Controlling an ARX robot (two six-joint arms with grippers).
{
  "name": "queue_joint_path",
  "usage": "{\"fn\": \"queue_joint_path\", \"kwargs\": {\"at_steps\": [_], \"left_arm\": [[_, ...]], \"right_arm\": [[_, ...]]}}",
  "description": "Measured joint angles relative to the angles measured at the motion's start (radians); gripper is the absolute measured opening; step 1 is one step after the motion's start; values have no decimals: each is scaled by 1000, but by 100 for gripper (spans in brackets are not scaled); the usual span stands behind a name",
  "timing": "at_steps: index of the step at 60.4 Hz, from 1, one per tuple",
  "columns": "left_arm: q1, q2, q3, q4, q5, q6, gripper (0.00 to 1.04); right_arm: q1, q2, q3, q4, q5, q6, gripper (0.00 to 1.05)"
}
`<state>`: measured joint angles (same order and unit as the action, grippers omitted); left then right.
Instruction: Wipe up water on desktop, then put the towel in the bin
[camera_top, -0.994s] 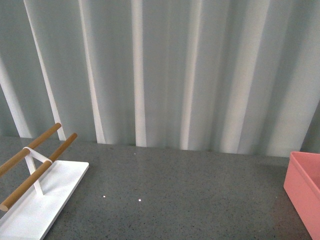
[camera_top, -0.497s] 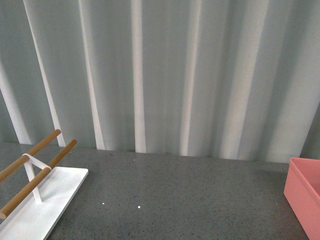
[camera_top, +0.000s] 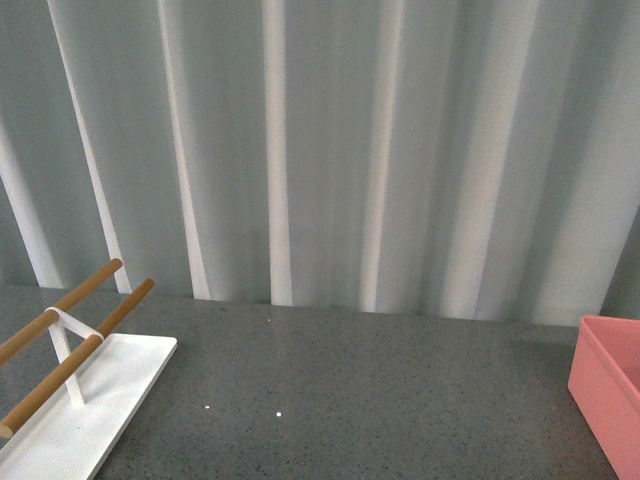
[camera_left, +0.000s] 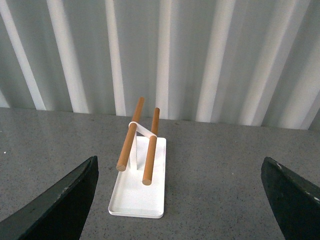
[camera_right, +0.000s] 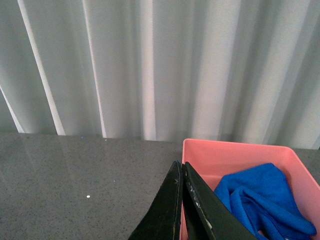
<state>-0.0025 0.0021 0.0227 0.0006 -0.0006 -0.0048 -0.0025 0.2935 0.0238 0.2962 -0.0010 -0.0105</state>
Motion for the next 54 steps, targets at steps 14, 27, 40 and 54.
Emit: {"fn": "queue_joint_path", "kwargs": {"at_steps": [14, 27, 40, 54], "left_arm": [[0, 0, 0, 0, 0, 0, 98], [0, 0, 0, 0, 0, 0, 98], [0, -1, 0, 0, 0, 0, 98], [0, -1, 0, 0, 0, 0, 98]], "right_arm": [[0, -76, 0, -76, 0, 0, 3], [0, -171, 0, -184, 1, 1, 3], [0, -289, 0, -294, 0, 1, 3], [0, -289, 0, -295, 0, 0, 5]]}}
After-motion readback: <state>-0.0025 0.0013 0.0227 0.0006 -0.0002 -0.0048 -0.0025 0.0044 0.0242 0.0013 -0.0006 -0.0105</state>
